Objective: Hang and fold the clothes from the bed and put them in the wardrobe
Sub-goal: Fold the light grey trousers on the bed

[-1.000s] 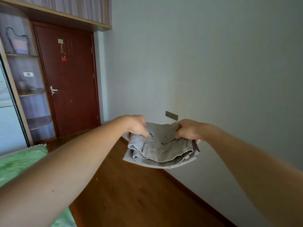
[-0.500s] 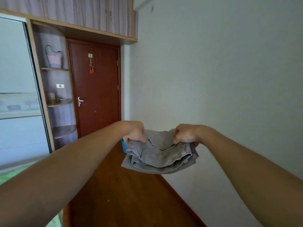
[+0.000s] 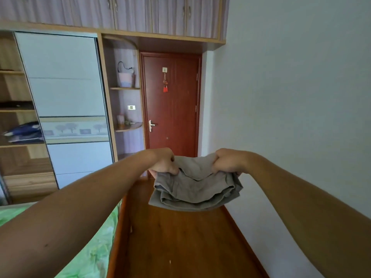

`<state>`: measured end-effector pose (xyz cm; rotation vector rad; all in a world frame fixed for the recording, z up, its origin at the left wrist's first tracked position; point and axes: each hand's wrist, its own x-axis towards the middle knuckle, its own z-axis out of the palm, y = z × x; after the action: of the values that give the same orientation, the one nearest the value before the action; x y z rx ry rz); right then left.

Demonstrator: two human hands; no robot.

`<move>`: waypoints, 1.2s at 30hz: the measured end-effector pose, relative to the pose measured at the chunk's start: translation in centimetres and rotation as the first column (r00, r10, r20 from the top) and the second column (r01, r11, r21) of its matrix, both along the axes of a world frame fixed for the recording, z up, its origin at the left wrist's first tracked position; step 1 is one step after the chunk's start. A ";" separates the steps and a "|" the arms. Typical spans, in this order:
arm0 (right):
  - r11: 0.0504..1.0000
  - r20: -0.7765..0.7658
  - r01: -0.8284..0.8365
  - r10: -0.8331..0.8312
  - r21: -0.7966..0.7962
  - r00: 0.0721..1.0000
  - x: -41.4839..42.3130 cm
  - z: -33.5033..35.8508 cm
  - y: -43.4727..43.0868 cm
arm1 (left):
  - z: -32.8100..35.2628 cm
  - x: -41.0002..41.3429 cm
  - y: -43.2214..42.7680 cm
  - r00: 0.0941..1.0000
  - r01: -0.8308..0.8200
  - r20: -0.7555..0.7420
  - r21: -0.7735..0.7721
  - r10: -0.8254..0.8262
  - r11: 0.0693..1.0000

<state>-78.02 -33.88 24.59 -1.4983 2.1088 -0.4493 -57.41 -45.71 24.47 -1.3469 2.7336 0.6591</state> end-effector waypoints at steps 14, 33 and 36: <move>0.924 -0.101 -0.380 0.374 -0.051 0.922 -12.0 1.2 -29.8 | -0.4 -8.6 -22.9 0.945 -0.321 0.012 -0.132 0.326 0.938; 0.777 -0.122 -0.619 0.607 -0.114 0.785 -6.9 -0.7 -77.1 | -1.8 -2.5 -64.8 0.820 -0.562 0.019 -0.165 0.572 0.810; 0.765 -0.127 -0.634 0.622 -0.114 0.773 -6.1 -0.6 -84.3 | -1.5 -1.7 -71.5 0.800 -0.583 0.037 -0.182 0.598 0.792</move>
<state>-84.16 -118.20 24.00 -2.2202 1.4987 -0.2925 -59.15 -117.21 22.96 -2.2482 2.3041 0.3651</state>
